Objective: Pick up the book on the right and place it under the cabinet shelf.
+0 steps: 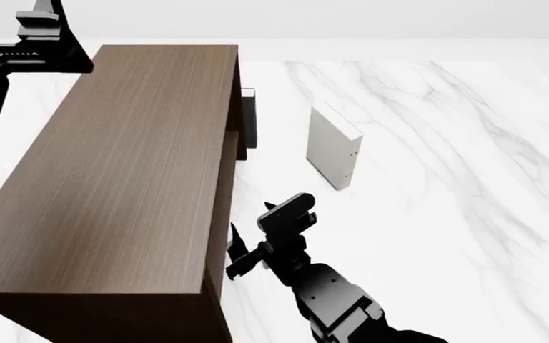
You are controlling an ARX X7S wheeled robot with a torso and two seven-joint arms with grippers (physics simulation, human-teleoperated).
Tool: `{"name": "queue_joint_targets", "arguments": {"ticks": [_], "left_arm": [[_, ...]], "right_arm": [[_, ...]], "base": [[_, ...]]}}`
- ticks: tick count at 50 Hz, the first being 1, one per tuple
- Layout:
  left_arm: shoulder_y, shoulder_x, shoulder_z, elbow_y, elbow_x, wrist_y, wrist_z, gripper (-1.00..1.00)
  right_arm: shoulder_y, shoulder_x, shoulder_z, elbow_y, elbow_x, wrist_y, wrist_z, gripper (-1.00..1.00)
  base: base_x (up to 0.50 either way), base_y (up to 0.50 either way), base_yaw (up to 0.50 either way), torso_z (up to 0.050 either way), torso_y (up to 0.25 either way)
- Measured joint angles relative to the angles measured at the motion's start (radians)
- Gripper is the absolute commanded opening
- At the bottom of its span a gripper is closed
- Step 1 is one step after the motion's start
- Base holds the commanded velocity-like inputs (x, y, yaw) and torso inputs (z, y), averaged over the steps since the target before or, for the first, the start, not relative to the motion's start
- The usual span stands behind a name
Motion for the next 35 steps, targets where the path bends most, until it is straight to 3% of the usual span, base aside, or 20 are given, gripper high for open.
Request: {"name": "queue_joint_targets", "arguments": {"ticks": [35], "left_arm": [[0.008, -0.007, -0.004, 0.002, -0.006, 0.006, -0.005, 1.00]], "right_arm": [[0.017, 0.008, -0.083, -0.003, 0.043, -0.023, -0.014, 1.00]], "base": [[0.00, 0.00, 0.00, -0.001, -0.002]]}}
